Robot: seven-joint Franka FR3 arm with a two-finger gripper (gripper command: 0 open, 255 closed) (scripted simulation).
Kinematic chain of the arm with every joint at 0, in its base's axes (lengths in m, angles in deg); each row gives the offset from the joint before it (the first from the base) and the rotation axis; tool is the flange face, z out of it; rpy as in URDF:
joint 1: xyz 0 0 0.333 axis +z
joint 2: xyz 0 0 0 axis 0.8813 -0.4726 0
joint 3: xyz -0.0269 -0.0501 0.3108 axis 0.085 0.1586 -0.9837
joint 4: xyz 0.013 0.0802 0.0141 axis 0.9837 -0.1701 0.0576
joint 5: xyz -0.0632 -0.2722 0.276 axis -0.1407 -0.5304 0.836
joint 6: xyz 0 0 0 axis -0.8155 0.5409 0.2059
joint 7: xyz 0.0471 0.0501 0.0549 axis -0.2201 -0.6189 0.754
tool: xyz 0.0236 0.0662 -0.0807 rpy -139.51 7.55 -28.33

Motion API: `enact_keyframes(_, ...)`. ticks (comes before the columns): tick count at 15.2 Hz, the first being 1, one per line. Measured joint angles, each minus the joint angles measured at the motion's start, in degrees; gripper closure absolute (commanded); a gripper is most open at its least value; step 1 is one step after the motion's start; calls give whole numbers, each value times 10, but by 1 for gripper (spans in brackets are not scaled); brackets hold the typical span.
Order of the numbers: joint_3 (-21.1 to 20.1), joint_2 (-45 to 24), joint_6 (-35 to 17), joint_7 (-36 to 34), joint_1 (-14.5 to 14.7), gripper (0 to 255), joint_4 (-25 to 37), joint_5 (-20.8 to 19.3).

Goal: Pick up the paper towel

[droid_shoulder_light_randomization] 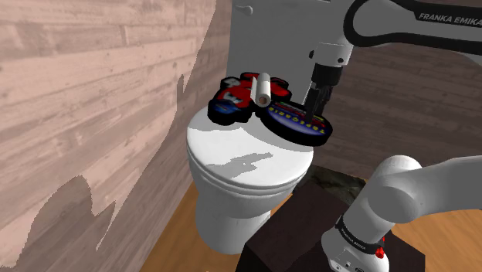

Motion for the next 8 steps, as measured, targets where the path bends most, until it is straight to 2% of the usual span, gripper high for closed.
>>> enact_keyframes(3, -1, -18, -19, -17, -8, 0, 8, 4)
enact_keyframes(8, -13, -102, -84, -93, -35, 0, 65, 22)
